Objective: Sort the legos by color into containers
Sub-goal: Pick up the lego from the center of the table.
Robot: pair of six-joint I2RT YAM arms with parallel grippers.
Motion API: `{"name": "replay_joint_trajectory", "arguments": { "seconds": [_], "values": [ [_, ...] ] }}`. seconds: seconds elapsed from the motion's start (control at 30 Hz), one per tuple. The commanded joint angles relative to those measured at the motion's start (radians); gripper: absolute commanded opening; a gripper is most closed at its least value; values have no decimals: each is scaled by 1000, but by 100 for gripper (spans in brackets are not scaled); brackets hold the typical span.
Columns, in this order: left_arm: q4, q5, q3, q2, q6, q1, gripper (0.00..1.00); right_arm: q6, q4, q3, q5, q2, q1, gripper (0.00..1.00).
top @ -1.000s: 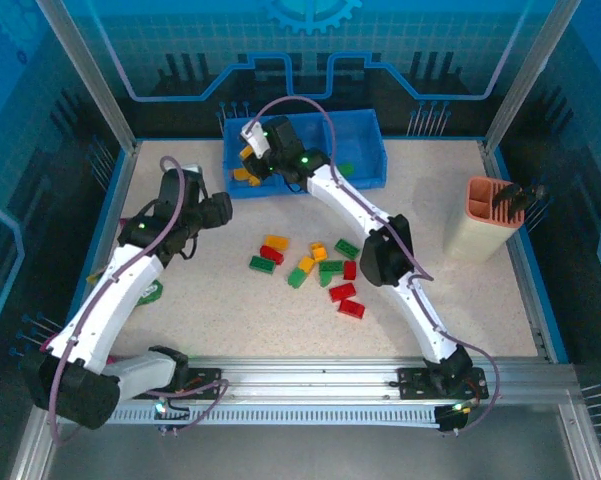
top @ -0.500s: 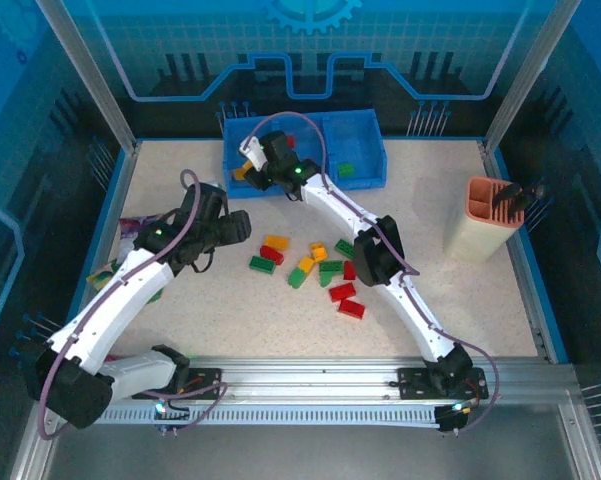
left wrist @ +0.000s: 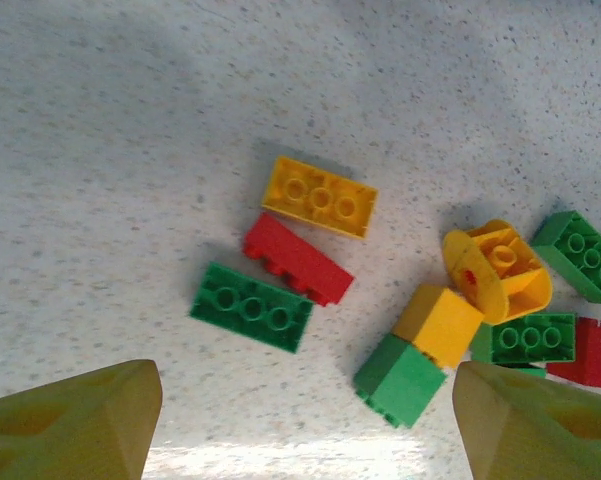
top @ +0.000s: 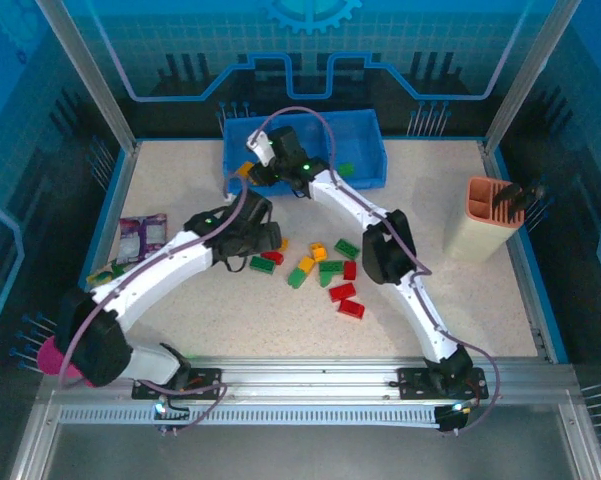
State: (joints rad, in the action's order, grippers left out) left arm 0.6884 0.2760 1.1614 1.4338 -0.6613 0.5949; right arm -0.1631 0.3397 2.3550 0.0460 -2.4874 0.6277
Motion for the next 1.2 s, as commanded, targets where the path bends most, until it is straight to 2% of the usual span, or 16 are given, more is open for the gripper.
{"name": "replay_joint_trajectory", "arguments": {
  "seconds": [0.0, 0.17, 0.23, 0.37, 0.53, 0.9, 1.17],
  "values": [
    [-30, 29, 75, 102, -81, 60, 78, -4, -108, -133, 7, 255, -37, 54],
    [-21, 39, 207, 275, -144, 121, 77, 75, -145, -461, 47, 501, -106, 55],
    [-16, 52, 263, 331, -154, 144, 77, 152, -144, -615, 64, 621, -149, 56],
    [30, 47, 355, 427, -202, 157, 76, 299, -140, -860, 1, 790, -243, 55],
    [105, 72, 445, 512, -257, 176, 77, 347, -178, -1087, -14, 953, -296, 56],
    [125, 29, 553, 659, -300, 181, 74, 342, -151, -1182, 28, 993, -303, 57],
    [108, -39, 557, 719, -294, 179, 66, 341, -142, -1196, 30, 984, -316, 59]
  ]
}}
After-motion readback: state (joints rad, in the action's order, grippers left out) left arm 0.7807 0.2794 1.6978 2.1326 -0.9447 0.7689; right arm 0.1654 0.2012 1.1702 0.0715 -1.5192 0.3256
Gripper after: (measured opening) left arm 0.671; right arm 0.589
